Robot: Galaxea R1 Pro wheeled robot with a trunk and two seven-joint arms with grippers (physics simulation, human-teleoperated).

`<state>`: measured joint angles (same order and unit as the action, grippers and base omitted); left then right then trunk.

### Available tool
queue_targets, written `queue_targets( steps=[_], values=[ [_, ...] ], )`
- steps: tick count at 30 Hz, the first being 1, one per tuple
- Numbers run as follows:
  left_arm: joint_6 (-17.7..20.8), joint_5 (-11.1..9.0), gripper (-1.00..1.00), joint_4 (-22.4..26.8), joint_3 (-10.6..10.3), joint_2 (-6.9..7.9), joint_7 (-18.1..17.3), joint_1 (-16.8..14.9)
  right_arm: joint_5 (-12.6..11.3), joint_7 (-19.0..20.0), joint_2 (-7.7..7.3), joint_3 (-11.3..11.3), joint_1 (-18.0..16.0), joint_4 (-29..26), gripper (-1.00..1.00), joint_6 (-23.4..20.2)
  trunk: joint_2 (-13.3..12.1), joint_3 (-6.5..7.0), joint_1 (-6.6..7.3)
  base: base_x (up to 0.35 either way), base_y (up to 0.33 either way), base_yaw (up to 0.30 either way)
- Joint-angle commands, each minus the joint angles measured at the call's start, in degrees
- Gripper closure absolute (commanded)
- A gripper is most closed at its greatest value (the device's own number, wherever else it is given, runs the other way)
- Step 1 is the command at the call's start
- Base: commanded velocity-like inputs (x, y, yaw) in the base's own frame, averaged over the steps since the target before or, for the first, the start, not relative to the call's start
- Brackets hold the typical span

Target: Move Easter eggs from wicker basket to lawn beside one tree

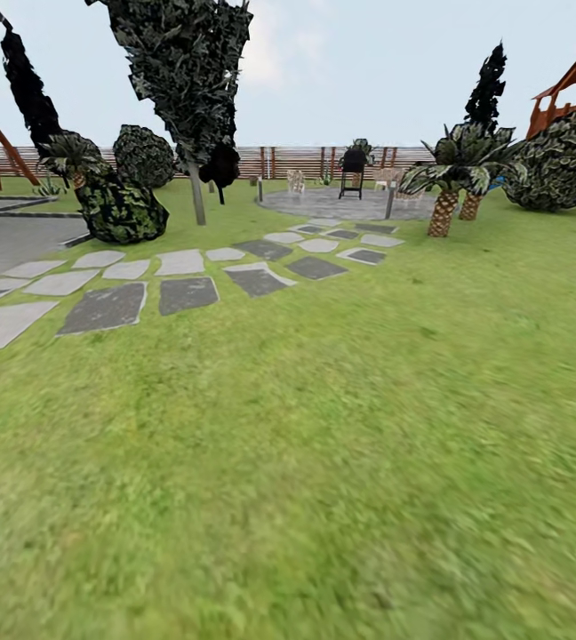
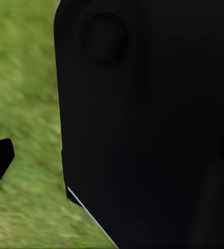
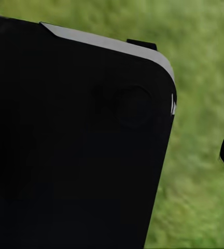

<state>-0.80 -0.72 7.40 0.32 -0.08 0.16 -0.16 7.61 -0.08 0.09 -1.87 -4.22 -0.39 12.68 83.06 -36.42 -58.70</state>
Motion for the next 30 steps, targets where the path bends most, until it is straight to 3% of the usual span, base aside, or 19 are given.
queue_targets(
  steps=[1,30],
  values=[
    [-0.08,-0.07,-1.0,0.0,0.03,-0.01,0.02,-0.02,0.21,-0.01,0.0,-0.14,-0.02,0.04,-1.0,0.15,0.02,-0.05,-0.03,0.339,0.0,0.0],
    [-0.08,-0.07,-1.0,-0.01,0.03,-0.01,0.02,-0.02,0.12,-0.01,0.0,-0.15,-0.01,0.04,-1.0,0.15,0.02,-0.05,-0.03,0.339,0.0,0.0]
  ],
)
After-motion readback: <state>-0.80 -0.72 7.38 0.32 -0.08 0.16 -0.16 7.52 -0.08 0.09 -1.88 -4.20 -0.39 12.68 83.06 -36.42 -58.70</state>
